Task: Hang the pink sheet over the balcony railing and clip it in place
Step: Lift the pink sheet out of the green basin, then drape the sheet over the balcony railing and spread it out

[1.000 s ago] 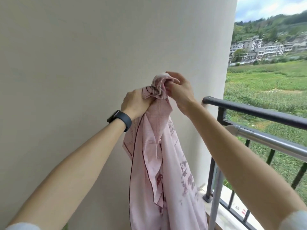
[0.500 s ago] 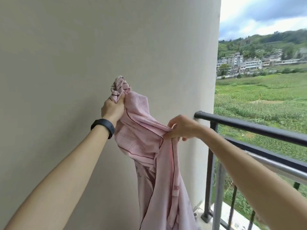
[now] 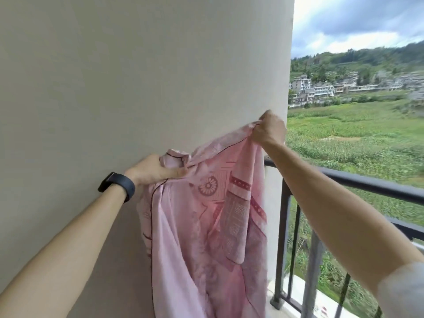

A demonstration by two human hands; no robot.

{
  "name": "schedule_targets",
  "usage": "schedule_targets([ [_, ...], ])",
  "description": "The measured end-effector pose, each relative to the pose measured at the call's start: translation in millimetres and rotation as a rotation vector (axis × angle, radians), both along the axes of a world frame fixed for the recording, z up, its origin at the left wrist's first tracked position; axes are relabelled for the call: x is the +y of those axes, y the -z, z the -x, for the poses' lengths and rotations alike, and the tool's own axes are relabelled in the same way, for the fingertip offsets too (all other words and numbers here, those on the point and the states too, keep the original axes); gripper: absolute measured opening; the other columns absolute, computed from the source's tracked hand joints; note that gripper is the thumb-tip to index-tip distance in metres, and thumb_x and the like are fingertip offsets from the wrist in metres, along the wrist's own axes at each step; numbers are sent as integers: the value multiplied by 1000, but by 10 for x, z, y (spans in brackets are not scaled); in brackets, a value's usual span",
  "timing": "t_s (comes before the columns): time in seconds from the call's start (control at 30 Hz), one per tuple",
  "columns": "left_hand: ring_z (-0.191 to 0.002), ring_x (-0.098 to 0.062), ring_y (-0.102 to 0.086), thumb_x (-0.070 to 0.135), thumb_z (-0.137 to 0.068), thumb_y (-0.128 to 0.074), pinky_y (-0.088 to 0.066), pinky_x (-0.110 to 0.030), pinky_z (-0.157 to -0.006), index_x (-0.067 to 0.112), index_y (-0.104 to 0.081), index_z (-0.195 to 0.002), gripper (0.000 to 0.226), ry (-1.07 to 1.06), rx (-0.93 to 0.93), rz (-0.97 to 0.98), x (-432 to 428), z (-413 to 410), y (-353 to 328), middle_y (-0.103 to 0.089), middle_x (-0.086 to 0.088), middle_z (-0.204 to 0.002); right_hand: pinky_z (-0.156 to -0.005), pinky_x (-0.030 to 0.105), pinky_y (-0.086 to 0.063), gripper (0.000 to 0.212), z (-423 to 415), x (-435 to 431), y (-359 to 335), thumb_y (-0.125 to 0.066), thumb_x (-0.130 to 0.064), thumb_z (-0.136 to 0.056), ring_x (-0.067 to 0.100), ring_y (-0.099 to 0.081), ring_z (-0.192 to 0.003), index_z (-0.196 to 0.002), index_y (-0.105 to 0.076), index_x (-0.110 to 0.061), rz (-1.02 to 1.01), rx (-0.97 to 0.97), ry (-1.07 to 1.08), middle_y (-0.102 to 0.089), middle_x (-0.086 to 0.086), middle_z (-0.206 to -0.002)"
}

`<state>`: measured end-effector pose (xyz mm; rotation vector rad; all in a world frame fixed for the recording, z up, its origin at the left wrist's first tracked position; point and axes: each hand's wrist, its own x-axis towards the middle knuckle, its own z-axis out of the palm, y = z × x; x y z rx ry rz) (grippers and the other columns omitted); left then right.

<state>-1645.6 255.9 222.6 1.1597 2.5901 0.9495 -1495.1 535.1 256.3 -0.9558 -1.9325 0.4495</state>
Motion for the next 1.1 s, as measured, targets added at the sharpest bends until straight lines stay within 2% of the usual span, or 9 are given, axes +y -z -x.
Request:
schedule_targets([
  [0.13, -79, -18, -66, 90, -44, -68, -49, -32, -74, 21, -70, -80, 78, -162, 15, -125, -49, 283, 186, -71, 5, -79, -96, 38, -50, 23, 21, 78, 358, -49, -3, -94, 27, -55, -95, -117, -50, -6, 208, 97, -68, -47, 13, -119],
  [0.27, -84, -27, -63, 69, -71, -70, -46, -34, -71, 20, -70, -86, 51, -265, 82, -348, 50, 217, 149, -68, -9, -82, -103, 43, -48, 34, 103, -124, 546, -50, -11, -86, 26, -53, -101, -120, -49, -9, 219, -85, -245, -35, 10, -127],
  [0.4, -89, -24, -61, 57, -79, -71, -47, -32, -76, 16, -70, -87, 42, -247, 113, -501, 274, 71, 52, -68, 0, -87, -116, 48, -30, 115, 245, -520, 855, -85, -53, -60, 32, -32, -136, -151, -18, -31, 261, -259, -626, -19, 8, -152],
  [0.47, -88, -18, -62, 51, -79, -73, -49, -30, -76, 21, -68, -84, 31, -213, 74, -585, 383, -21, 27, -67, 6, -85, -114, 44, -34, 131, 350, -701, 1073, -85, -63, -55, 30, -36, -138, -154, -5, -35, 243, -481, -700, -31, 10, -153],
  [0.53, -87, -14, -62, 46, -79, -74, -48, -25, -72, 24, -66, -84, 24, -179, 13, -661, 476, -97, 10, -64, 13, -83, -91, 33, -45, 79, 437, -740, 1254, -75, -52, -78, 30, -56, -119, -139, -44, -15, 149, -657, -614, -60, 10, -127],
  [0.6, -87, -13, -60, 47, -82, -72, -44, -24, -71, 23, -67, -93, 27, -162, 62, -645, 513, -118, -6, -62, 14, -84, -73, 33, -47, 31, 467, -675, 1314, -59, -39, -92, 36, -65, -98, -94, -63, -8, -5, -632, -475, -70, 16, -101],
  [0.67, -87, -14, -57, 51, -84, -68, -42, -25, -74, 24, -68, -99, 30, -183, 169, -556, 479, -49, -5, -64, 10, -91, -72, 35, -54, 30, 370, -503, 1198, -56, -35, -90, 34, -68, -83, -71, -58, -12, -43, -555, -380, -73, 14, -81],
  [0.8, -99, -27, -64, 60, -80, -66, -50, -35, -82, 27, -72, -99, 38, -150, 271, -370, 432, 35, -25, -72, -1, -103, -72, 34, -55, 12, 22, -85, 733, -66, -21, -80, 29, -69, -79, -72, -65, -12, 56, -341, -204, -74, 11, -76],
  [1.1, -95, -10, -65, 56, -78, -68, -52, -27, -83, 38, -73, -102, 30, 18, 303, -764, 754, -1194, -1203, -70, 15, -93, -65, 28, -30, 19, -898, 234, -556, -53, -8, -90, 21, -48, -89, -108, -60, -11, -150, 250, 0, -61, 12, -106],
])
